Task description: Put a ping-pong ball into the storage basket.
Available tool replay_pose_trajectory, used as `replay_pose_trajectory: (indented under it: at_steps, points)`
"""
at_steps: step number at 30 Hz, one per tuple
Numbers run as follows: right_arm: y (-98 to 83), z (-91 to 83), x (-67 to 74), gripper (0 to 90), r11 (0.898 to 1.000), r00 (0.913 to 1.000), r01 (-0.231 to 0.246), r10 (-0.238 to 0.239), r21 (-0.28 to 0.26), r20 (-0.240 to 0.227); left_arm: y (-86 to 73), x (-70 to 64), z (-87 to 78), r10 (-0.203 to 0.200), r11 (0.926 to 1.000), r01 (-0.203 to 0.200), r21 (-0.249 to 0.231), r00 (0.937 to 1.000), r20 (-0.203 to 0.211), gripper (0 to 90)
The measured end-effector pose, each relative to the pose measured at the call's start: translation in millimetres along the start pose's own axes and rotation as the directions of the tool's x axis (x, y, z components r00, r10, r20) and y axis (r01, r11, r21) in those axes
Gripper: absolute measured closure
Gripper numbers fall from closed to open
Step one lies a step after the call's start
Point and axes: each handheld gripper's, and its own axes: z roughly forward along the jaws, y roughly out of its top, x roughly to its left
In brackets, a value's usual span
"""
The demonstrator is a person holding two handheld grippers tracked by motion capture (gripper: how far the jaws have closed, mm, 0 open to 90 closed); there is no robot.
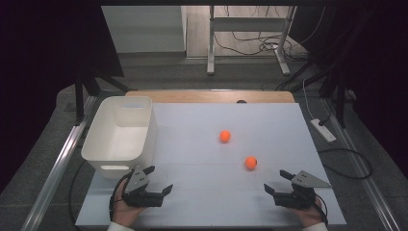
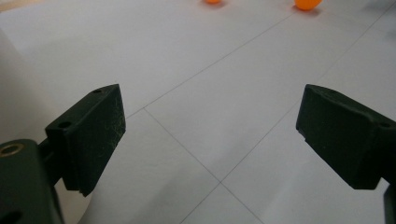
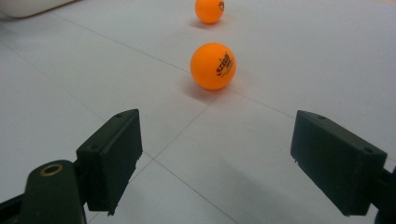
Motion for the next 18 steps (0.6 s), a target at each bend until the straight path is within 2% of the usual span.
replay_pose_trajectory:
  at_steps: [7, 10, 15, 18]
  points:
    - [2.5, -0.4, -1.5, 17.1, 1.000, 1.0000, 0.000, 0.000, -0.004, -0.005, -0.8, 0.2, 1.4, -0.002, 1.0000, 0.002, 0.009, 1.0000, -0.005, 8.9]
    - [2.9, 3.7, -1.7, 17.1, 1.000, 1.0000, 0.000, 0.000, 0.008, -0.005, -2.0, 1.6, -1.0, -0.015, 0.9999, 0.015, 0.003, 0.9999, -0.008, 8.9]
    - [2.7, 4.1, 1.2, 17.2, 1.000, 0.9999, 0.012, -0.012, 0.016, -0.009, 2.0, -0.4, -3.5, -0.019, 0.9996, 0.019, -0.020, 0.9998, 0.004, 8.9]
    - [2.5, 2.1, 1.8, 17.1, 1.000, 0.9999, 0.009, -0.009, 0.017, -0.005, 3.3, -2.6, -1.2, -0.012, 0.9998, 0.012, -0.014, 0.9999, 0.009, 8.9]
